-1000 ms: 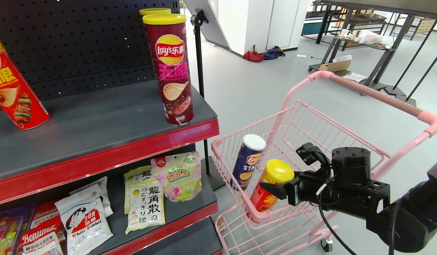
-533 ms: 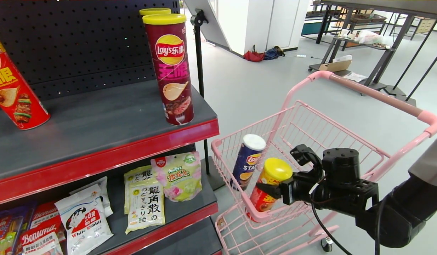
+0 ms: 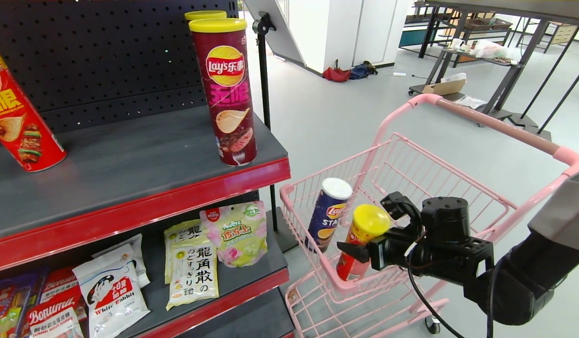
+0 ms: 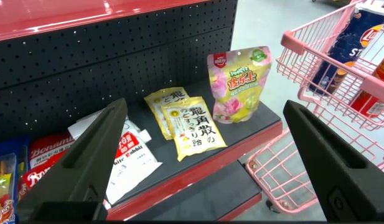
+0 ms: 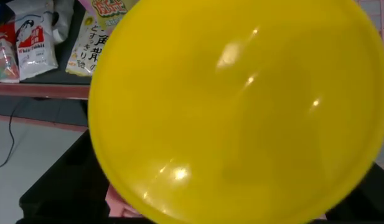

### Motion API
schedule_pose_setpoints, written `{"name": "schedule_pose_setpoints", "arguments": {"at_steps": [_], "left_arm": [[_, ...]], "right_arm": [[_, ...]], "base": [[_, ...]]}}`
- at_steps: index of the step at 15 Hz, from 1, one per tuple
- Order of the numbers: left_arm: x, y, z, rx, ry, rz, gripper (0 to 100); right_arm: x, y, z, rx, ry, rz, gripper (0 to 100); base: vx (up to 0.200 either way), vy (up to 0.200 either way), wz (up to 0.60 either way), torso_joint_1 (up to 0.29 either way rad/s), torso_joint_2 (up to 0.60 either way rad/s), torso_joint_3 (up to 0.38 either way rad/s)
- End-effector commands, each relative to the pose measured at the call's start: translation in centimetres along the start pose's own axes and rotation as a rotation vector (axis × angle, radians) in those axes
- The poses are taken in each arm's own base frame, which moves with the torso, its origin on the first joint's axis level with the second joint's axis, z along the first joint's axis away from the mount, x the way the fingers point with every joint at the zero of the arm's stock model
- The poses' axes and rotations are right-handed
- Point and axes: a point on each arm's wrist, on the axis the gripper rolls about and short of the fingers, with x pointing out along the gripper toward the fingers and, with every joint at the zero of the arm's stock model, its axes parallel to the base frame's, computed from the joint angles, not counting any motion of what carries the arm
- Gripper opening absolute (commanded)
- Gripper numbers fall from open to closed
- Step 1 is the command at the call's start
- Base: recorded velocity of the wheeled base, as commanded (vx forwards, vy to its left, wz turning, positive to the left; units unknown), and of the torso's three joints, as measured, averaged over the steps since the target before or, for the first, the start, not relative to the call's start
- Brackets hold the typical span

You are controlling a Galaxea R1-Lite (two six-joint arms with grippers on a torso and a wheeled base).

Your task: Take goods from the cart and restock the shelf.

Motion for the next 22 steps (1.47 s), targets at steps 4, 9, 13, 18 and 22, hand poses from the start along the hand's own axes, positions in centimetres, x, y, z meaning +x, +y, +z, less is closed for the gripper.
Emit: {"name": "schedule_pose_setpoints", "arguments": {"at_steps": [4, 9, 13, 18, 22], "left_arm": [[0.0, 0.0, 0.0, 0.000, 0.001, 0.001, 100], [0.0, 0.0, 0.0, 0.000, 0.001, 0.001, 100], [0.0, 0.0, 0.0, 0.000, 0.001, 0.001, 100], [0.0, 0.0, 0.0, 0.000, 0.001, 0.001, 100], [0.0, 0.0, 0.0, 0.000, 0.001, 0.001, 100]], "right_arm": [[0.7, -0.4, 0.1, 0.001, -0.008, -0.010, 100], [1.0, -0.6, 0.2, 0.002, -0.012, -0.014, 0], [1.0, -0.6, 0.1, 0.003, -0.009, -0.027, 0], [-2.1, 0.3, 1.9, -0.019, -0.087, -0.085, 0], [-5.3, -0.4, 4.5, -0.042, -0.209, -0.159, 0]], "base": [[0.000, 0.000, 0.00, 0.000, 0.00, 0.000], [0.000, 0.000, 0.00, 0.000, 0.00, 0.000], [0.000, 0.000, 0.00, 0.000, 0.00, 0.000], [0.000, 0.000, 0.00, 0.000, 0.00, 0.000], [0.000, 0.000, 0.00, 0.000, 0.00, 0.000]]}}
